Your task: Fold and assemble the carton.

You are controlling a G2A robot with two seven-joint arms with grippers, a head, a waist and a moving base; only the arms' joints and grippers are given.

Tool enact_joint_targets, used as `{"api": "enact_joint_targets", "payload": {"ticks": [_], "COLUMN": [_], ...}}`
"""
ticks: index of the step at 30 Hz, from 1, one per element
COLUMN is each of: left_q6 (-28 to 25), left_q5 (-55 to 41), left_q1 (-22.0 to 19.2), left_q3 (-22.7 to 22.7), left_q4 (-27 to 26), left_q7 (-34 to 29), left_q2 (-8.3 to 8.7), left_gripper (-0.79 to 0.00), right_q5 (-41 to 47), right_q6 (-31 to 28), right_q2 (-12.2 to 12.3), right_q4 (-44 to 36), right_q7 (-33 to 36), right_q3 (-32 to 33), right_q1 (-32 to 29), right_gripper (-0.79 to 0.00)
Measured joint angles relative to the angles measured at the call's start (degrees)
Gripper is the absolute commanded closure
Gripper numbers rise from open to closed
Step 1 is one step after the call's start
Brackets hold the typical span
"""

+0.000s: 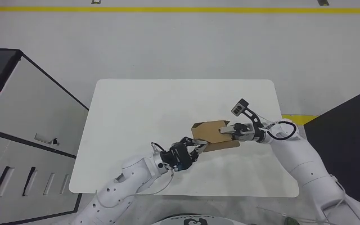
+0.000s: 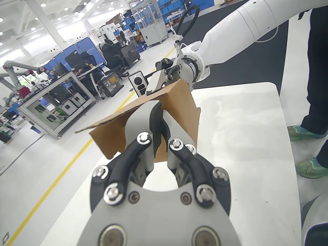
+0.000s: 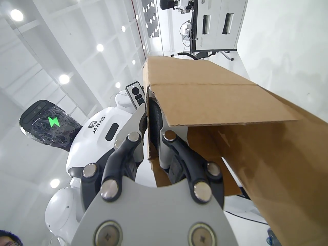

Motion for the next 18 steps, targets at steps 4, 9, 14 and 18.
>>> {"api": "enact_joint_targets", "payload": {"ticks": [4, 9, 14, 18], "left_q6": [0.3, 0.1, -0.1, 0.0], "left_q5": [-0.2, 0.0, 0.1, 0.1], "left_q1": [0.3, 0.5, 0.1, -0.3], "left_q3": [-0.5, -0.2, 0.8, 1.2], "left_q4": [-0.1, -0.2, 0.1, 0.4], "left_q7": [0.2, 0.2, 0.1, 0.1], "left_q2": [0.11, 0.15, -0.01, -0.10], "left_gripper": [0.000, 0.000, 0.000, 0.000], "right_q5": [0.9, 1.5, 1.7, 1.8], "right_q6": [-0.4, -0.4, -0.3, -0.4], "right_q2": [0.2, 0.3, 0.2, 0.1], "right_q4": [0.7, 1.0, 0.6, 0.5], "right_q7": [0.0, 0.0, 0.0, 0.0], "right_q3": [-0.3, -0.8, -2.0, -2.8], "right_q1": [0.3, 0.5, 0.7, 0.8], "right_gripper": [0.000, 0.000, 0.000, 0.000]}}
